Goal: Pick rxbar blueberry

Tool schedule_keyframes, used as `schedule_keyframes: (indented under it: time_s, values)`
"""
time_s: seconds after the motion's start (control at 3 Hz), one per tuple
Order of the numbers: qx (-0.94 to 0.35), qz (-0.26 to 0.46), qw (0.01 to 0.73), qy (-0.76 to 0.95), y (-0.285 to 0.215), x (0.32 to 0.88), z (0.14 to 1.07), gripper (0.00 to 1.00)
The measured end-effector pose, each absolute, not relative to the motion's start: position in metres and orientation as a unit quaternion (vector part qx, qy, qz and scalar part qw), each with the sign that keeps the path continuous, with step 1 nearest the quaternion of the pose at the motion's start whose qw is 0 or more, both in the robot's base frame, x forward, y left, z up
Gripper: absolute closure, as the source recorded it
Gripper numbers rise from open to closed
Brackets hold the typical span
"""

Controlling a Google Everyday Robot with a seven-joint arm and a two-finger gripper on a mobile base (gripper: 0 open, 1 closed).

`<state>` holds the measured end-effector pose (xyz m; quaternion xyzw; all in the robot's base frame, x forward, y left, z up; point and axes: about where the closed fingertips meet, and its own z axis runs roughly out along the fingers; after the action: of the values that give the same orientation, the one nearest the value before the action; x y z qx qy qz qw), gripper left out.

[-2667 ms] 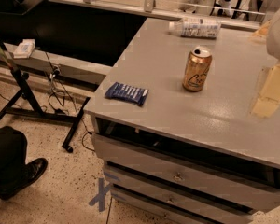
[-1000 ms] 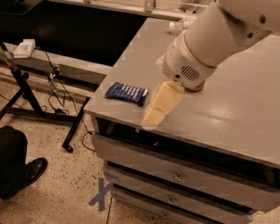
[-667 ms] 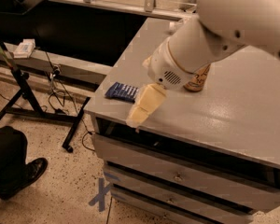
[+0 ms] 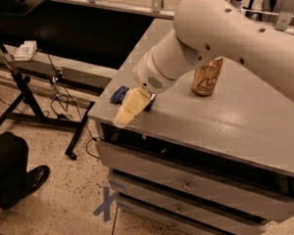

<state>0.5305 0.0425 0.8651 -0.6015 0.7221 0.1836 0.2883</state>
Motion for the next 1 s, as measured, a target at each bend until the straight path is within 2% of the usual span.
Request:
schedule_keyframes:
  time_s: [0.33,0.67,1.0]
  values:
    - [-0.593,0.195,0.278,0.73,0.052,0.548,0.846,0.0]
    - [-0.584,0.198,0.266,0.74,0.054,0.566,0.834,0.17]
    - [-0.576,0.194,0.262,0.749,0.046,0.579,0.831,0.41]
